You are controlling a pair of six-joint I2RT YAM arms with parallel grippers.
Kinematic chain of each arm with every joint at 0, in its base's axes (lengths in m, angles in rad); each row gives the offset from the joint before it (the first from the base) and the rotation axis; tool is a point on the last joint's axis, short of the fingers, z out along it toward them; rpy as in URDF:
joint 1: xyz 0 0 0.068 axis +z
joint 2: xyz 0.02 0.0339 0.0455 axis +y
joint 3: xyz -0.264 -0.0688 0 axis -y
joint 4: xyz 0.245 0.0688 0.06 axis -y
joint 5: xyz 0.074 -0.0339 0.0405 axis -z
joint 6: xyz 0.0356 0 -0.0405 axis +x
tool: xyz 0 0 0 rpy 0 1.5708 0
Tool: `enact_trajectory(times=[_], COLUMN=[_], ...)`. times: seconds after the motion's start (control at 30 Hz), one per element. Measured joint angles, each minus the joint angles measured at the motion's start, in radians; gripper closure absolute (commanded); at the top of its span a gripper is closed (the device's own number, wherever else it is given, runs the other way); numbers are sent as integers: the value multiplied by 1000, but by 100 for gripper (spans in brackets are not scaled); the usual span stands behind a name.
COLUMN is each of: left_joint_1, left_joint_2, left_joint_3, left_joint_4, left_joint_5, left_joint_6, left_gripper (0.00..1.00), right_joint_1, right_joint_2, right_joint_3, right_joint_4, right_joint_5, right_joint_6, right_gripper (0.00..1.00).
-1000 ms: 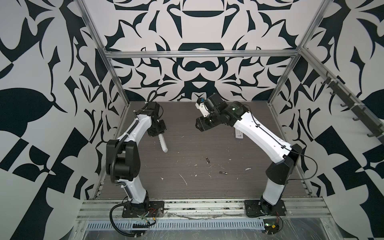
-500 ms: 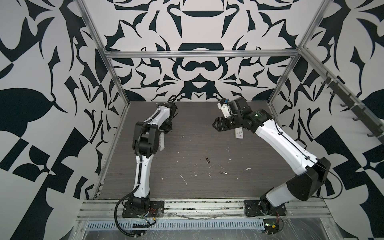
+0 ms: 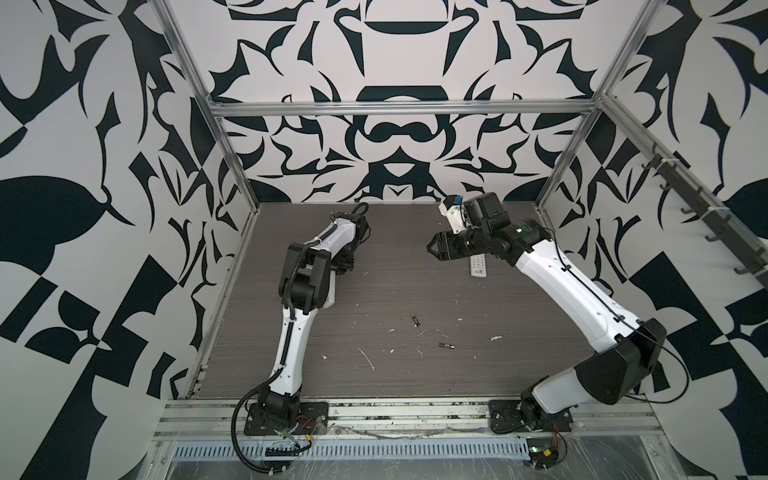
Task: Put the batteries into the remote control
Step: 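Lower the remote onto the table with the left gripper while the right arm withdraws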
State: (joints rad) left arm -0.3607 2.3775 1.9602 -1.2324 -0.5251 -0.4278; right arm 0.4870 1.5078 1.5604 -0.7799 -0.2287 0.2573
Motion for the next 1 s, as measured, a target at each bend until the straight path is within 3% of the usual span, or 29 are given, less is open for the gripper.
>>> enact_trajectory(times=[0.27, 0.53, 0.87, 1.0], left_joint_1=[-8, -13, -26, -57], left_joint_2=[-42, -106, -393, -548], left_joint_3=[-56, -100, -270, -431], left_joint_4=[32, 69, 127, 225], left_joint_5=[35, 129, 238, 325], left_joint_6=[-17, -26, -55, -59], left_gripper=[62, 51, 44, 42], right_joint_1=[-10, -10, -11, -21], right_joint_2=[0, 0, 24, 72], right_joint_3=[3, 4, 16, 42], right_joint_4=[-1, -9, -43, -83], right_joint_5=[8, 35, 82, 115], right_joint_6=[-3, -1, 3, -2], right_gripper=[38, 37, 36, 26])
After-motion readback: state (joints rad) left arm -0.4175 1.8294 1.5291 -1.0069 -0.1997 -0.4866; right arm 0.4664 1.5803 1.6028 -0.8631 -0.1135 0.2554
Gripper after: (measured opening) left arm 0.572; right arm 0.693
